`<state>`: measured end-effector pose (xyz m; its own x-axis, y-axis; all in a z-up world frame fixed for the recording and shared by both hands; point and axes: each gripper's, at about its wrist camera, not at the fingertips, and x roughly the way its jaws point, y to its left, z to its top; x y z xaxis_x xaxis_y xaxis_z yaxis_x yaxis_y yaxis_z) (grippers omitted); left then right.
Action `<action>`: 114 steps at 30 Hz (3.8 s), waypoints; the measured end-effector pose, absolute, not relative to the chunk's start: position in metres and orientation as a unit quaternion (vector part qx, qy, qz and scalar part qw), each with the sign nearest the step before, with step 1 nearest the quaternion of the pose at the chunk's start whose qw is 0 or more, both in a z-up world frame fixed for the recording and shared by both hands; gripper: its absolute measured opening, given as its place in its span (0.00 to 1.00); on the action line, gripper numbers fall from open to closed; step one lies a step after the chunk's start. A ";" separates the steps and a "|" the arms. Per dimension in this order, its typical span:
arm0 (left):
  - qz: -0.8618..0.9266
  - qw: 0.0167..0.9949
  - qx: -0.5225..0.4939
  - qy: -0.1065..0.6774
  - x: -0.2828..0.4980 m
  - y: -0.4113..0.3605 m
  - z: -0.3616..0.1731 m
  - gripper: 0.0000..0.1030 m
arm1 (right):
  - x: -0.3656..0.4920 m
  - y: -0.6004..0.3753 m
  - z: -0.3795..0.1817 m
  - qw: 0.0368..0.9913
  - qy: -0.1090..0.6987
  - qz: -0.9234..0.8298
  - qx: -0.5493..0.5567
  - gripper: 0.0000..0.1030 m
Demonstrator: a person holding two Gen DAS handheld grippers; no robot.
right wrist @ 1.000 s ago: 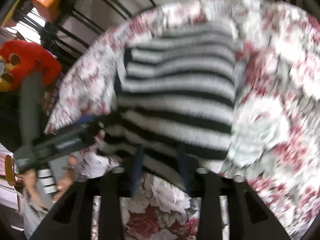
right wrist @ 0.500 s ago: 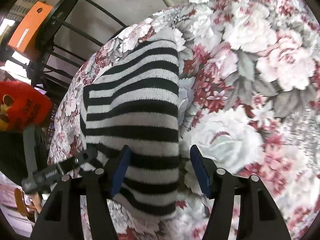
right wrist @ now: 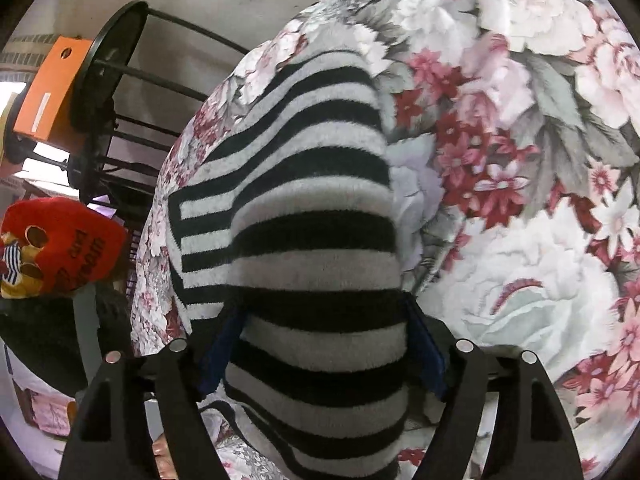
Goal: Fold small clothes
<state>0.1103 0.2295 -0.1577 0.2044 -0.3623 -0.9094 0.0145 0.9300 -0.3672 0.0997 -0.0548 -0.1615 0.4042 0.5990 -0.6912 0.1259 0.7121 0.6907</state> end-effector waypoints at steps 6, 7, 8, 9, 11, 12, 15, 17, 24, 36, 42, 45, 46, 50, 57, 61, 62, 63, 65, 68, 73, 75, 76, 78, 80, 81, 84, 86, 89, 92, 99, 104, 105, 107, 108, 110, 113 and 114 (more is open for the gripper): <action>-0.137 0.772 -0.132 0.607 0.106 0.222 -0.152 0.69 | 0.103 -0.045 -0.162 0.770 0.534 0.156 0.311 0.75; -0.140 0.773 -0.130 0.605 0.106 0.219 -0.151 0.62 | 0.103 -0.047 -0.163 0.769 0.535 0.155 0.314 0.74; -0.143 0.775 -0.125 0.603 0.105 0.217 -0.149 0.60 | 0.104 -0.048 -0.164 0.768 0.537 0.153 0.314 0.72; -0.142 0.778 -0.117 0.600 0.105 0.215 -0.148 0.59 | 0.104 -0.047 -0.164 0.770 0.538 0.150 0.310 0.71; -0.142 0.782 -0.111 0.597 0.104 0.212 -0.147 0.54 | 0.102 -0.046 -0.161 0.774 0.538 0.146 0.300 0.64; -0.142 0.784 -0.106 0.595 0.104 0.210 -0.146 0.52 | 0.102 -0.043 -0.158 0.778 0.537 0.145 0.291 0.63; -0.139 0.794 -0.079 0.587 0.102 0.200 -0.138 0.45 | 0.101 -0.039 -0.149 0.786 0.536 0.143 0.272 0.58; -0.136 0.801 -0.059 0.580 0.099 0.197 -0.132 0.41 | 0.101 -0.038 -0.144 0.788 0.535 0.140 0.272 0.55; -0.118 0.825 -0.016 0.553 0.087 0.184 -0.104 0.40 | 0.090 -0.037 -0.118 0.801 0.522 0.141 0.257 0.52; -0.132 0.851 0.026 0.507 0.064 0.137 -0.052 0.40 | 0.059 -0.076 -0.065 0.827 0.486 0.124 0.255 0.51; -0.147 0.860 0.037 0.488 0.049 0.109 -0.030 0.40 | 0.041 -0.106 -0.041 0.841 0.464 0.115 0.253 0.51; -0.157 0.865 0.051 0.475 0.042 0.088 -0.018 0.40 | 0.029 -0.127 -0.029 0.848 0.452 0.107 0.254 0.51; -0.159 0.865 0.053 0.472 0.041 0.083 -0.016 0.40 | 0.026 -0.133 -0.026 0.850 0.449 0.105 0.255 0.51; -0.176 0.867 0.057 0.463 0.031 0.059 -0.003 0.40 | 0.009 -0.158 -0.011 0.859 0.433 0.091 0.258 0.51; -0.210 0.869 0.077 0.441 0.008 0.005 0.020 0.40 | -0.027 -0.205 0.012 0.870 0.406 0.064 0.271 0.51; -0.230 0.868 0.089 0.430 -0.008 -0.027 0.030 0.40 | -0.051 -0.231 0.022 0.877 0.390 0.046 0.278 0.51; -0.239 0.867 0.092 0.427 -0.013 -0.037 0.032 0.40 | -0.059 -0.241 0.026 0.878 0.385 0.040 0.280 0.51; -0.244 0.867 0.095 0.425 -0.016 -0.043 0.034 0.40 | -0.064 -0.248 0.027 0.879 0.382 0.036 0.283 0.51; -0.258 0.864 0.101 0.420 -0.026 -0.062 0.038 0.40 | -0.077 -0.261 0.033 0.882 0.374 0.027 0.286 0.51; -0.274 0.860 0.112 0.414 -0.040 -0.087 0.042 0.40 | -0.100 -0.283 0.039 0.886 0.363 0.013 0.287 0.50; -0.301 0.855 0.120 0.405 -0.067 -0.125 0.048 0.40 | -0.136 -0.313 0.049 0.892 0.345 -0.010 0.291 0.50; -0.312 0.851 0.120 0.406 -0.080 -0.140 0.048 0.40 | -0.150 -0.325 0.053 0.894 0.339 -0.019 0.291 0.50; -0.316 0.849 0.123 0.406 -0.085 -0.148 0.048 0.40 | -0.156 -0.330 0.054 0.895 0.337 -0.023 0.291 0.50; -0.326 0.843 0.130 0.408 -0.098 -0.166 0.047 0.40 | -0.171 -0.344 0.058 0.896 0.331 -0.035 0.296 0.49; -0.335 0.837 0.129 0.414 -0.105 -0.181 0.046 0.40 | -0.184 -0.356 0.061 0.897 0.324 -0.045 0.298 0.49; -0.340 0.833 0.128 0.417 -0.109 -0.189 0.047 0.40 | -0.189 -0.362 0.064 0.898 0.320 -0.050 0.299 0.49; -0.354 0.827 0.130 0.417 -0.123 -0.216 0.052 0.40 | -0.212 -0.384 0.069 0.898 0.306 -0.065 0.308 0.48; -0.362 0.825 0.137 0.412 -0.132 -0.228 0.057 0.40 | -0.229 -0.398 0.071 0.899 0.295 -0.077 0.315 0.48; -0.379 0.820 0.147 0.402 -0.148 -0.258 0.065 0.40 | -0.254 -0.420 0.073 0.898 0.279 -0.095 0.326 0.48; -0.402 0.812 0.155 0.394 -0.170 -0.289 0.071 0.40 | -0.281 -0.445 0.078 0.898 0.259 -0.119 0.335 0.47; -0.448 0.792 0.185 0.371 -0.222 -0.364 0.079 0.40 | -0.349 -0.499 0.081 0.892 0.214 -0.176 0.356 0.47; -0.468 0.777 0.201 0.369 -0.247 -0.405 0.071 0.40 | -0.382 -0.535 0.066 0.878 0.199 -0.207 0.383 0.47; -0.468 0.774 0.203 0.375 -0.250 -0.416 0.064 0.40 | -0.386 -0.540 0.061 0.875 0.200 -0.213 0.386 0.47; -0.466 0.768 0.208 0.387 -0.251 -0.430 0.049 0.42 | -0.390 -0.554 0.046 0.865 0.211 -0.229 0.393 0.47; -0.462 0.763 0.215 0.398 -0.250 -0.438 0.037 0.42 | -0.390 -0.562 0.037 0.857 0.220 -0.234 0.403 0.47; -0.442 0.760 0.228 0.417 -0.246 -0.448 0.013 0.49 | -0.394 -0.582 0.008 0.829 0.247 -0.245 0.437 0.50; -0.404 0.775 0.237 0.423 -0.243 -0.452 -0.013 0.78 | -0.401 -0.603 -0.033 0.792 0.249 -0.224 0.511 0.68; -0.384 0.785 0.247 0.418 -0.242 -0.452 -0.018 0.82 | -0.403 -0.608 -0.046 0.778 0.243 -0.206 0.541 0.71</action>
